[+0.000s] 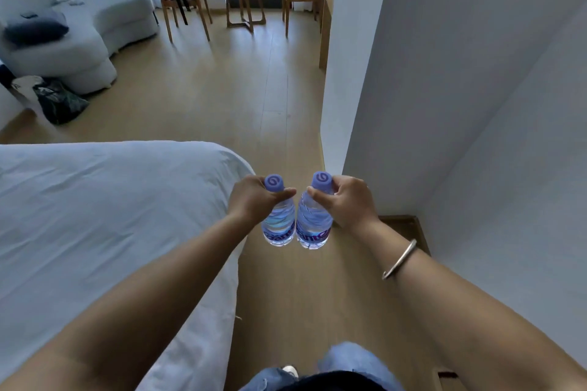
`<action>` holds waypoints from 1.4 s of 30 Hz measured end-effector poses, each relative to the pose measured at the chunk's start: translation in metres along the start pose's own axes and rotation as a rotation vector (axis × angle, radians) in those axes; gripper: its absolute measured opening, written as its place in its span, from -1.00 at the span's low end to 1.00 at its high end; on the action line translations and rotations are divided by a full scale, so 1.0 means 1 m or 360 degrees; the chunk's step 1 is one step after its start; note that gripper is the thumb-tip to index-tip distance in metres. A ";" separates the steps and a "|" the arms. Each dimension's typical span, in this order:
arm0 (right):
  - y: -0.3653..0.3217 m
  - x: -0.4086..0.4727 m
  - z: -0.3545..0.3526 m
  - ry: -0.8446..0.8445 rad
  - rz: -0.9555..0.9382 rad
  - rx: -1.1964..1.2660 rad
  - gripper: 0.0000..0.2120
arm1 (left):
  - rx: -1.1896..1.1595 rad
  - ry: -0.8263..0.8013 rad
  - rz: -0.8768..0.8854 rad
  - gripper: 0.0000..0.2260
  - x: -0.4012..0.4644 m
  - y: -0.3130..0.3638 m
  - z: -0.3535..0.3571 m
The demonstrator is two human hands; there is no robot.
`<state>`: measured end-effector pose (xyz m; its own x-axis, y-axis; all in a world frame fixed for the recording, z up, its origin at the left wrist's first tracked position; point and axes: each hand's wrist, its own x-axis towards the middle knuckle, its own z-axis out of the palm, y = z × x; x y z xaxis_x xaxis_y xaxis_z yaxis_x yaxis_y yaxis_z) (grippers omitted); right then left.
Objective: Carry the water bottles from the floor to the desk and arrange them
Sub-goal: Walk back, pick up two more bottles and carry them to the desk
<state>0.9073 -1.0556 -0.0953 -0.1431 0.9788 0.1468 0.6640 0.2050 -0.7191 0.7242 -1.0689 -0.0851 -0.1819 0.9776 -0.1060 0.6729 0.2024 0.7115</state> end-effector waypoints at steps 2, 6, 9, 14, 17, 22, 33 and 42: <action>-0.001 0.029 0.006 -0.0030 0.0023 0.0006 -0.67 | -0.0043 0.0016 -0.0035 -0.69 0.027 -0.003 -0.005; 0.005 0.086 0.020 -0.0071 0.0053 -0.0029 -0.67 | -0.0024 0.0005 -0.0098 -0.63 0.083 -0.012 -0.007; 0.013 0.137 0.032 -0.0104 0.0053 -0.0038 -0.63 | 0.0014 -0.0014 -0.0150 -0.63 0.131 -0.013 -0.006; 0.031 0.241 0.048 -0.0150 -0.0015 -0.0018 -0.61 | 0.0039 0.0033 -0.0195 -0.65 0.230 0.001 -0.010; 0.035 0.305 0.048 -0.0172 -0.0047 -0.0004 -0.63 | -0.0011 0.0056 -0.0208 -0.61 0.293 0.015 -0.012; 0.041 0.399 0.041 -0.0164 -0.0138 -0.0025 -0.64 | -0.0090 0.0117 -0.0211 -0.62 0.385 0.037 -0.013; 0.062 0.538 0.068 -0.0079 -0.0034 -0.0032 -0.62 | -0.0233 0.0137 -0.0288 -0.60 0.533 0.036 -0.015; 0.050 0.681 0.114 0.0024 0.0040 -0.0042 -0.58 | -0.0102 -0.0068 -0.0171 -0.59 0.697 0.030 -0.056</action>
<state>0.7591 -0.3791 -0.1089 -0.1151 0.9835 0.1394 0.6862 0.1802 -0.7047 0.5779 -0.3849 -0.0988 -0.2188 0.9524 -0.2122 0.6037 0.3030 0.7373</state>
